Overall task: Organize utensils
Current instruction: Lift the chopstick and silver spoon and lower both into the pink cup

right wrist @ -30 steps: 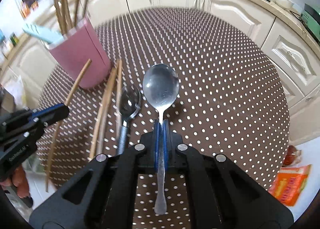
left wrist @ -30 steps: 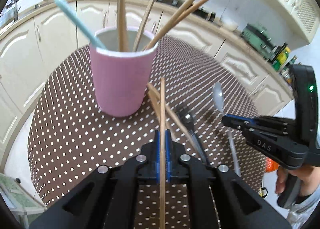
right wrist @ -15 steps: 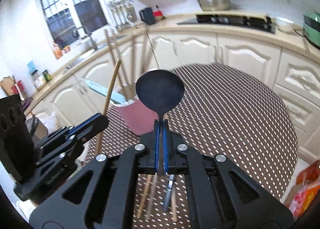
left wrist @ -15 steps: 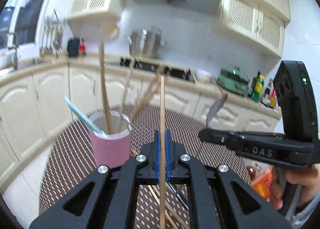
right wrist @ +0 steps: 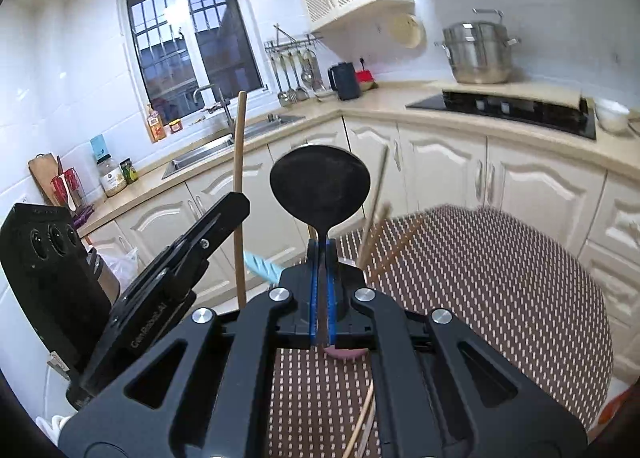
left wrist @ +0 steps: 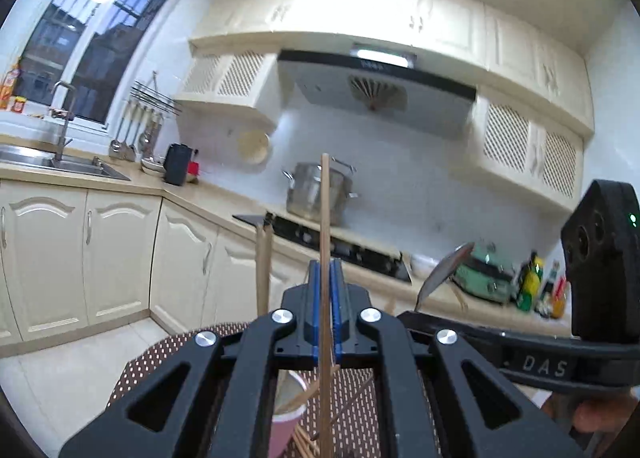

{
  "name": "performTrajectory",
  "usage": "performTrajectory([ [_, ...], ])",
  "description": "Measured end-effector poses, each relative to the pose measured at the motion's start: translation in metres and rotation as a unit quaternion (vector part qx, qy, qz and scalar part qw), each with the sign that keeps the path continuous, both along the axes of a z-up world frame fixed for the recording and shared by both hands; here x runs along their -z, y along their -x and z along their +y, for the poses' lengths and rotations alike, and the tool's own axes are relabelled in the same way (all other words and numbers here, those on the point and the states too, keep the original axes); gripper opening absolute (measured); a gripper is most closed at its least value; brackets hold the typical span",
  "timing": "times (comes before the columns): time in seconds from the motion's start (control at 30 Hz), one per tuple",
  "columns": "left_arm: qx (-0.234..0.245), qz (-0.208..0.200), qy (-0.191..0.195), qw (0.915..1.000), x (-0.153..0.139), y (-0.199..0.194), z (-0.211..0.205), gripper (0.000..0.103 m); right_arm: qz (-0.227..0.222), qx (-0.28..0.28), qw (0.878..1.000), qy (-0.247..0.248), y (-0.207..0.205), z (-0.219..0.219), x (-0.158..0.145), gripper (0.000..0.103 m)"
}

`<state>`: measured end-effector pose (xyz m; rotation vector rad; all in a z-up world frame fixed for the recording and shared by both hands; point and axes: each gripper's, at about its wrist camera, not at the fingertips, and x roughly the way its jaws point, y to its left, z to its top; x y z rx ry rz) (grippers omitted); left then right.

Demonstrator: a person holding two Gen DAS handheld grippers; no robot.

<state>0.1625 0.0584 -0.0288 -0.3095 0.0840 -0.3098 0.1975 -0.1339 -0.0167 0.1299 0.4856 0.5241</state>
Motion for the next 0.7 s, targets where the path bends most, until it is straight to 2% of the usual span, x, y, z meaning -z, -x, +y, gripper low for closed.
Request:
performTrajectory([
  [0.2,-0.057,-0.054,0.016,0.9968,-0.007,-0.014,-0.002,0.005,-0.02,-0.006,1.0,0.0,-0.02,0.009,-0.008,0.004],
  [0.33,-0.082,-0.082,0.007,0.9932,-0.007,-0.022,-0.011,0.005,-0.016,-0.009,1.0,0.005,-0.031,0.012,-0.004,0.004],
  [0.7,-0.141,-0.122,-0.026,0.9822,0.007,-0.038,-0.027,0.005,0.002,-0.018,1.0,0.0,-0.057,0.008,0.017,0.004],
])
